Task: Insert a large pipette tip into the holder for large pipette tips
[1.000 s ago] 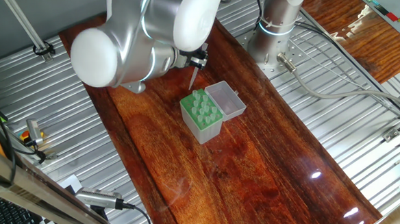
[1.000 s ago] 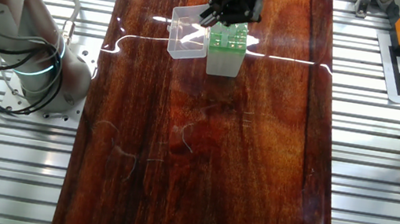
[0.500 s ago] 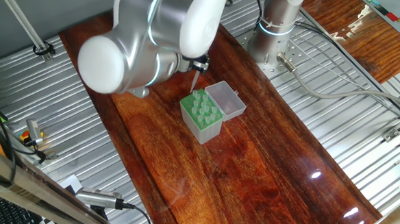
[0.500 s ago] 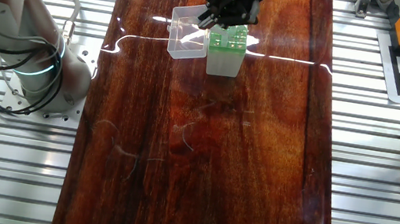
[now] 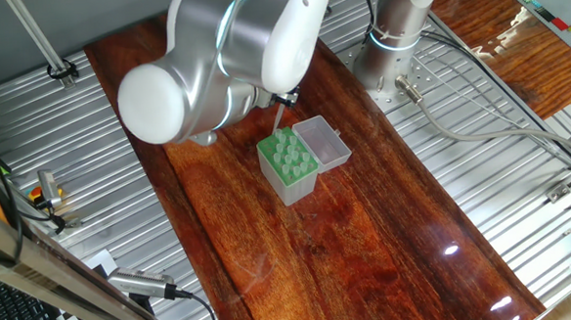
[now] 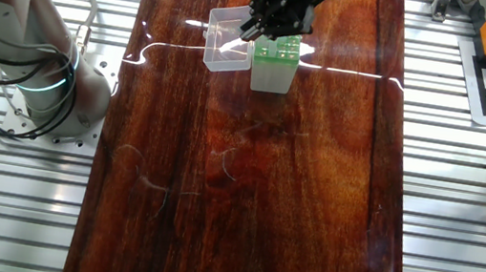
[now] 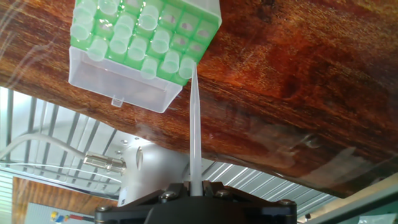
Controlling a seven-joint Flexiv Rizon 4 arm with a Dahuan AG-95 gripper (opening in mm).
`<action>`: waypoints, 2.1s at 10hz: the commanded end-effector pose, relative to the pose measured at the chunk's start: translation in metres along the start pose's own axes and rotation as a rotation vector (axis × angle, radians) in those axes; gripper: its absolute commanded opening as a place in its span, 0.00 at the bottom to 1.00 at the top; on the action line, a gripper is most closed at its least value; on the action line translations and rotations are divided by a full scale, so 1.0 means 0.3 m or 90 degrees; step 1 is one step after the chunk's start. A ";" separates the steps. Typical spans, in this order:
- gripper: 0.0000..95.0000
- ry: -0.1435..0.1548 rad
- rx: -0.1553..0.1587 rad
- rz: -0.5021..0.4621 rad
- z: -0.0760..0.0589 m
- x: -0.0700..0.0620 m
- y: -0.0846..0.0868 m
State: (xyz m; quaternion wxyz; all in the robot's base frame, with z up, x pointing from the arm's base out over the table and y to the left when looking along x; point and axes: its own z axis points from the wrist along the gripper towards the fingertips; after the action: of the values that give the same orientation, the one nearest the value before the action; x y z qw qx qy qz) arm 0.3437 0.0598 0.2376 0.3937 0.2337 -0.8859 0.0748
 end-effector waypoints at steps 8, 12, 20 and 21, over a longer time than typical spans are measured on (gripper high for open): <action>0.00 0.012 0.009 -0.011 0.024 -0.033 0.000; 0.20 0.015 0.010 -0.015 0.026 -0.039 0.007; 0.20 -0.001 0.003 -0.033 0.016 -0.009 -0.030; 0.20 -0.022 0.001 -0.034 0.013 0.006 -0.050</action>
State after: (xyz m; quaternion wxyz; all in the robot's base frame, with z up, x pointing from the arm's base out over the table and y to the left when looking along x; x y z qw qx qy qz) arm 0.3479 0.0457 0.2358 0.3890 0.2592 -0.8818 0.0619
